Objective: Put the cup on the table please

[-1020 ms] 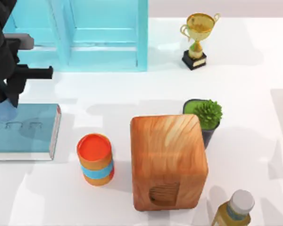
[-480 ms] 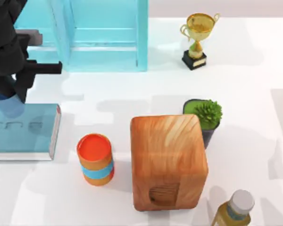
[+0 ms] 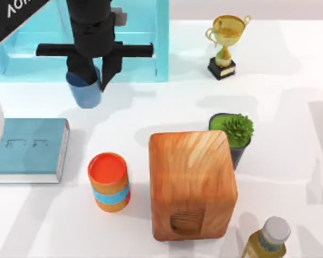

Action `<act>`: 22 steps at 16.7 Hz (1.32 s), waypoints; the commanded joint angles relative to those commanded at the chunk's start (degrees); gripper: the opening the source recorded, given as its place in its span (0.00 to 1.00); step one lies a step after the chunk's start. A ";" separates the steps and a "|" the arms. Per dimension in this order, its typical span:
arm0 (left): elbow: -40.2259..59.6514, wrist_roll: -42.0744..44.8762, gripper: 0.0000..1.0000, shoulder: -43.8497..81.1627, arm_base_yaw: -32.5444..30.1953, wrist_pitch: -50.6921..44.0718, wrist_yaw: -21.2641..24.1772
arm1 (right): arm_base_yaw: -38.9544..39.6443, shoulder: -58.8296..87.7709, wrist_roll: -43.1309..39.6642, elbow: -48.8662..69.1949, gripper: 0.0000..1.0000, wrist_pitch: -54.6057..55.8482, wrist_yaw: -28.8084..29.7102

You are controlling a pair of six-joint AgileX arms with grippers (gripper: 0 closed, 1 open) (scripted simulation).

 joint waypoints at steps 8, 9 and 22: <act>14.44 -8.54 0.00 8.12 -8.78 -6.33 -0.41 | 0.00 0.00 0.00 0.00 1.00 0.00 0.00; 14.44 -8.54 0.00 8.12 -8.78 -6.33 -0.41 | 0.00 0.00 0.00 0.00 1.00 0.00 0.00; -8.23 -7.34 0.00 3.52 -7.53 11.75 -0.48 | 0.00 0.00 0.00 0.00 1.00 0.00 0.00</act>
